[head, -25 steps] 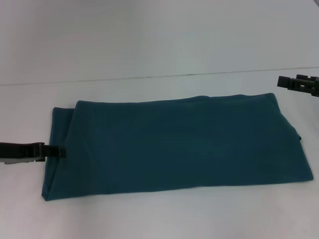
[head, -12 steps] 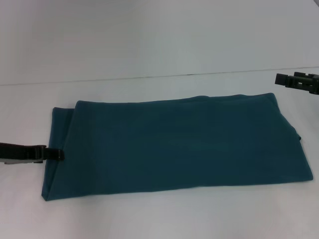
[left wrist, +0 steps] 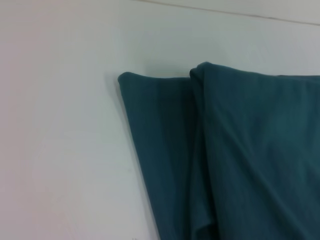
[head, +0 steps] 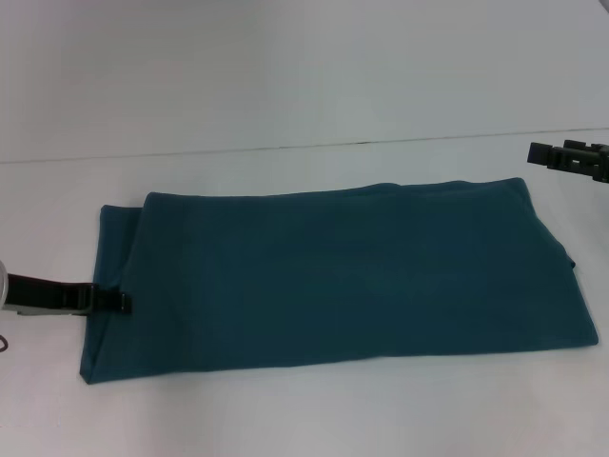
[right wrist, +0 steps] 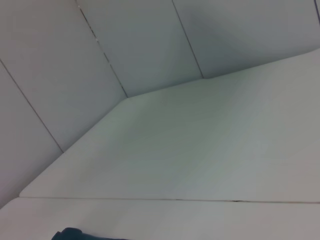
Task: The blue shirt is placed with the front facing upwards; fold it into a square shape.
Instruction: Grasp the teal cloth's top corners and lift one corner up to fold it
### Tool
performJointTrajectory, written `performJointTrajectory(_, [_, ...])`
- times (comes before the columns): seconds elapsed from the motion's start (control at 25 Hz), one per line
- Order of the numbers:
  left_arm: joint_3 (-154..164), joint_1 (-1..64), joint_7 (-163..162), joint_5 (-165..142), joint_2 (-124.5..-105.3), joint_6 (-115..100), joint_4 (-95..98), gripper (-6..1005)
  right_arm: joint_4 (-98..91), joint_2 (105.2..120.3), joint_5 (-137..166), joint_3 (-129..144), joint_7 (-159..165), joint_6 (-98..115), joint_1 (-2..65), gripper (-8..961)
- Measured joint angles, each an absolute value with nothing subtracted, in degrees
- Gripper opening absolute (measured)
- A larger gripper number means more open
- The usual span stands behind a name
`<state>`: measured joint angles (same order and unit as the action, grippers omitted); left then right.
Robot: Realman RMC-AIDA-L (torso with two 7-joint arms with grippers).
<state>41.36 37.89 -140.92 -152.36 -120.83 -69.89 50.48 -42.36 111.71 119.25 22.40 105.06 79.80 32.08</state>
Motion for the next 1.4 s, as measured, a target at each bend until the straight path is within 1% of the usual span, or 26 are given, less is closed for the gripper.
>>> performJointTrajectory(1.4, [42.0,39.0,-141.4,-152.6,-121.02,-72.7,50.7,660,-42.4,111.52,119.3,22.4,104.8,79.8,32.3,915])
